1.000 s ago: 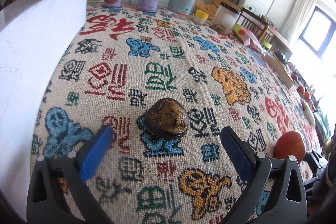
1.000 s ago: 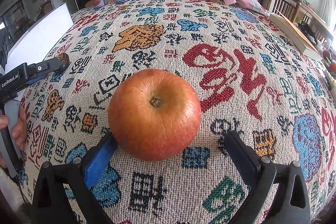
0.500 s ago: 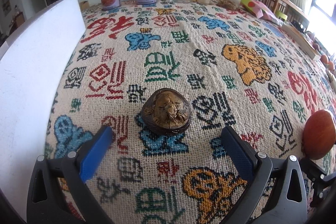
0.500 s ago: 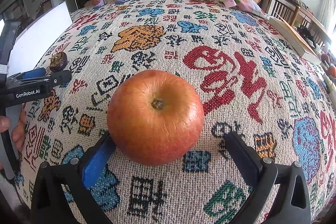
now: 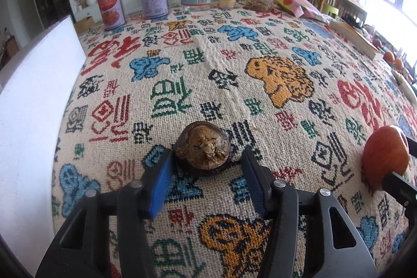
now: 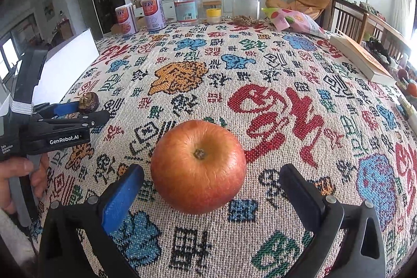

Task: Organize fruits
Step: 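Grasp the patterned passion fruit with the left tool while the right tool holds the apple, then drop the passion fruit and apple into the white box with both tools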

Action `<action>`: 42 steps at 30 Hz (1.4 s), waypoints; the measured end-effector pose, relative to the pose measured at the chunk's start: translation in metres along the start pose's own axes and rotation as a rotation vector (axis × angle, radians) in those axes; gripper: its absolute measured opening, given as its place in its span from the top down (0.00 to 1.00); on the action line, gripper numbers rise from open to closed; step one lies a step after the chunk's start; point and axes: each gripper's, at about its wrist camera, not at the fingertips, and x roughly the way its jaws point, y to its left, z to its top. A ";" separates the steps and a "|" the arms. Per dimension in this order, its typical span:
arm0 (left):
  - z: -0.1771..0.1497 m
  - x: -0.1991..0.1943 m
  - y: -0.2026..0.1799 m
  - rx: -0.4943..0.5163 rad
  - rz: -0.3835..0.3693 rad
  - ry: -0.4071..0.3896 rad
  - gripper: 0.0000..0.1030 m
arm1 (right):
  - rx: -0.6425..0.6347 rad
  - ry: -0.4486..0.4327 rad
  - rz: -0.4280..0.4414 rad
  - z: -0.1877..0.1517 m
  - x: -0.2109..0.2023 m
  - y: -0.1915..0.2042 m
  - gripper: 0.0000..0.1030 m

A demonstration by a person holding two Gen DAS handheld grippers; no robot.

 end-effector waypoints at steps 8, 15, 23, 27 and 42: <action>-0.025 -0.061 -0.006 -0.157 -0.183 0.028 0.57 | 0.148 0.016 0.122 0.001 0.004 -0.021 0.33; -0.051 -0.194 0.031 -0.240 -0.371 -0.038 0.57 | 0.444 0.001 0.348 -0.009 0.001 -0.069 0.33; -0.060 -0.272 0.219 -0.485 0.068 -0.132 0.57 | 0.274 0.040 0.550 0.036 -0.034 0.031 0.33; -0.095 -0.224 0.292 -0.599 0.270 0.041 0.57 | 0.038 0.078 0.723 0.077 -0.054 0.155 0.33; -0.127 -0.194 0.311 -0.551 0.496 0.098 0.15 | -0.599 0.358 0.498 0.072 0.045 0.450 0.31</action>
